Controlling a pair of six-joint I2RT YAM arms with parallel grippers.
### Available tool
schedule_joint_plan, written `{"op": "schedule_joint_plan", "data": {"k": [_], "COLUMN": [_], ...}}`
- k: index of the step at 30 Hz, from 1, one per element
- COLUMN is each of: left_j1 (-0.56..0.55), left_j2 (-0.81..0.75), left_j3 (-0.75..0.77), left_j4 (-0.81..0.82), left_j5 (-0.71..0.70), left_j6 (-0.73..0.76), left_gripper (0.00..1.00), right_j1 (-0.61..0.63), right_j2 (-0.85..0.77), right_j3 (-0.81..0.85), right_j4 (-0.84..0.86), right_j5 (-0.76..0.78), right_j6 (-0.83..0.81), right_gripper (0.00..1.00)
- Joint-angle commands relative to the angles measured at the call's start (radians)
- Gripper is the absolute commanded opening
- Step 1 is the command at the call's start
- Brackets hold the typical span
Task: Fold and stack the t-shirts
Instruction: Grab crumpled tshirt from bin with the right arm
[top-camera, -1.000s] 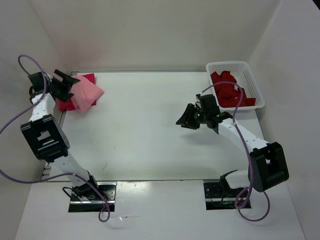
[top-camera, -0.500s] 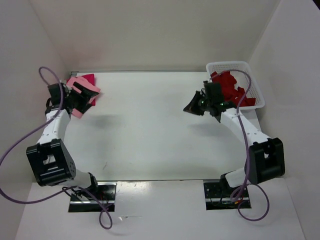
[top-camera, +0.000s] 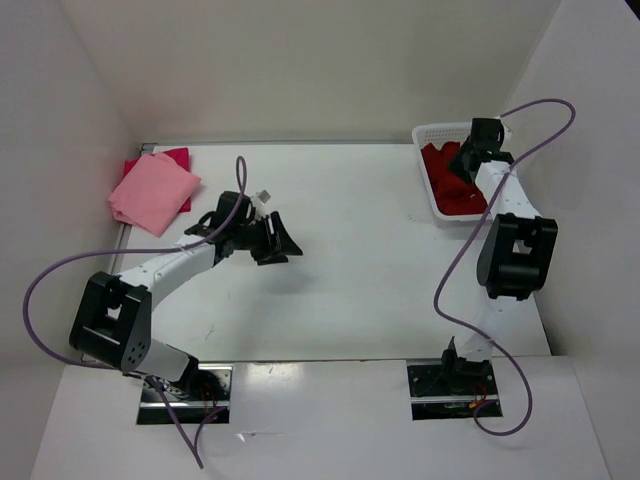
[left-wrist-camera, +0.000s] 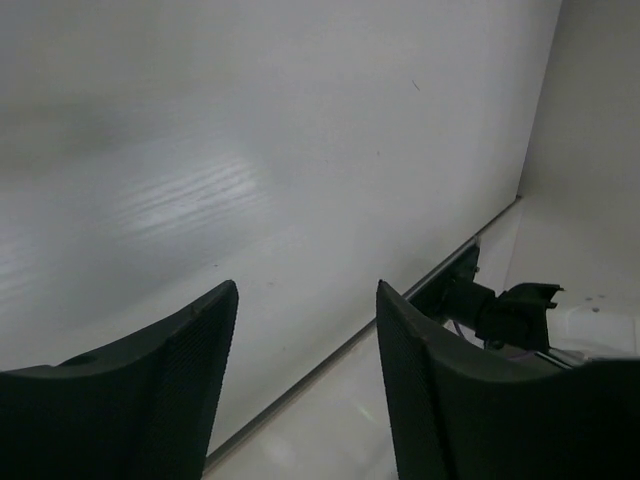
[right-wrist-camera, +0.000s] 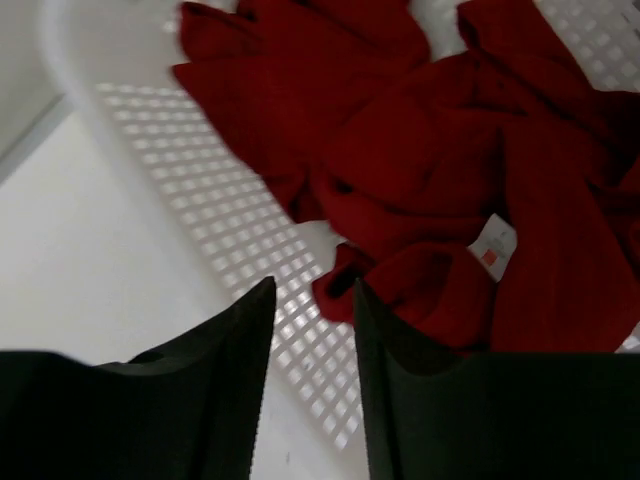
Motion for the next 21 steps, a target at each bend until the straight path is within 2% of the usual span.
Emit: {"op": "schedule_joint_plan", "data": {"k": [1, 3, 4, 7, 10, 15, 16, 17, 19, 20, 21], "left_j1": [-0.055, -0.074, -0.083, -0.083, -0.083, -0.102, -0.102, -0.102, -0.111, -0.111, -0.111], "left_j2": [-0.034, -0.034, -0.034, -0.02, 0.009, 0.041, 0.05, 0.05, 0.05, 0.05, 0.05], "left_j3": [0.003, 0.012, 0.012, 0.012, 0.012, 0.021, 0.021, 0.021, 0.021, 0.021, 0.021], "left_j4": [0.036, 0.036, 0.036, 0.046, 0.055, 0.064, 0.064, 0.064, 0.064, 0.064, 0.064], "left_j5": [0.027, 0.027, 0.027, 0.04, 0.06, 0.06, 0.069, 0.069, 0.069, 0.069, 0.069], "left_j6": [0.014, 0.025, 0.025, 0.025, 0.025, 0.025, 0.025, 0.025, 0.025, 0.016, 0.016], "left_gripper": [0.67, 0.7, 0.72, 0.74, 0.74, 0.74, 0.74, 0.74, 0.74, 0.74, 0.74], "right_j1": [0.0, 0.0, 0.0, 0.0, 0.019, 0.052, 0.063, 0.063, 0.063, 0.063, 0.063], "right_j2": [0.097, 0.12, 0.12, 0.143, 0.199, 0.263, 0.275, 0.301, 0.302, 0.285, 0.265], "right_j3": [0.077, 0.086, 0.072, 0.072, 0.103, 0.158, 0.187, 0.202, 0.23, 0.23, 0.23], "right_j4": [-0.093, -0.102, -0.102, -0.102, -0.111, -0.101, -0.101, -0.101, -0.122, -0.122, -0.107], "right_j5": [0.139, 0.191, 0.243, 0.269, 0.279, 0.201, 0.179, 0.158, 0.147, 0.138, 0.129], "right_j6": [-0.087, -0.098, -0.11, -0.131, -0.145, -0.145, -0.145, -0.145, -0.116, -0.107, -0.107], "right_gripper": [0.46, 0.51, 0.59, 0.7, 0.72, 0.74, 0.7, 0.53, 0.29, 0.21, 0.06]}}
